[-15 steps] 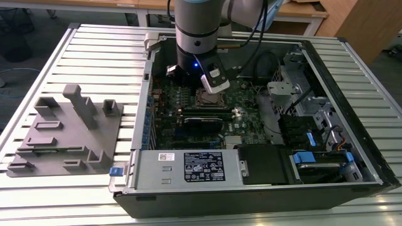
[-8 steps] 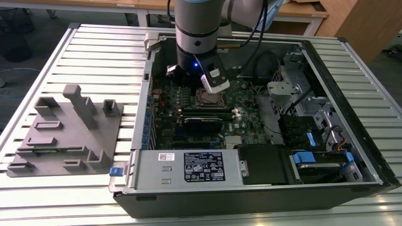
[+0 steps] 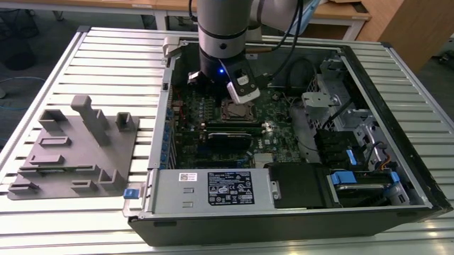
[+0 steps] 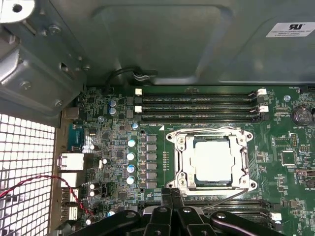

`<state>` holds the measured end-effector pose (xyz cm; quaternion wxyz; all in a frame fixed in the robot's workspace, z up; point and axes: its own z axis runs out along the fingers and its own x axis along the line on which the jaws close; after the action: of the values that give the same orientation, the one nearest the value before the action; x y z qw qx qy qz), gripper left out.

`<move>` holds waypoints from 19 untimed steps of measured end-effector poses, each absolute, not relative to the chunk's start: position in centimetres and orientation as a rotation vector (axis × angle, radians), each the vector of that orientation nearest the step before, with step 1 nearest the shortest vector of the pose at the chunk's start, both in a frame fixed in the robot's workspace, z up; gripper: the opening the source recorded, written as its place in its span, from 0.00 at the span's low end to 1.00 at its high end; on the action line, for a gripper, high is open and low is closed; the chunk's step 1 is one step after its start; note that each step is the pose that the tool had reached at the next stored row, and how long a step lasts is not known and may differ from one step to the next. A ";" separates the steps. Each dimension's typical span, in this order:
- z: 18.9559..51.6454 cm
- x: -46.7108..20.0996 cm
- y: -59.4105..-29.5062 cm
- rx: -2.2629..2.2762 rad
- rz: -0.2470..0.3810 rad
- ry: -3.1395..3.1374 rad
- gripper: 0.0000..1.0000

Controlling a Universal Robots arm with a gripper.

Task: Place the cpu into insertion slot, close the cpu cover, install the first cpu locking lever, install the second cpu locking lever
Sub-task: 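Install the second cpu locking lever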

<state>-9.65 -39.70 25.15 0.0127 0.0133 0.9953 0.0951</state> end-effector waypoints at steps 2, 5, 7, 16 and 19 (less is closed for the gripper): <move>25.2 -9.6 -39.7 0.041 0.296 3.102 0.11; 25.2 -9.2 -39.7 0.042 0.288 3.105 0.11; 25.2 -8.6 -39.7 0.042 0.284 3.106 0.11; 25.2 -7.2 -39.8 0.042 0.283 3.108 0.11; 25.2 -6.8 -40.0 0.042 0.283 3.108 0.11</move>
<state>-6.77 -40.01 25.16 0.0100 0.0136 0.9957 0.0907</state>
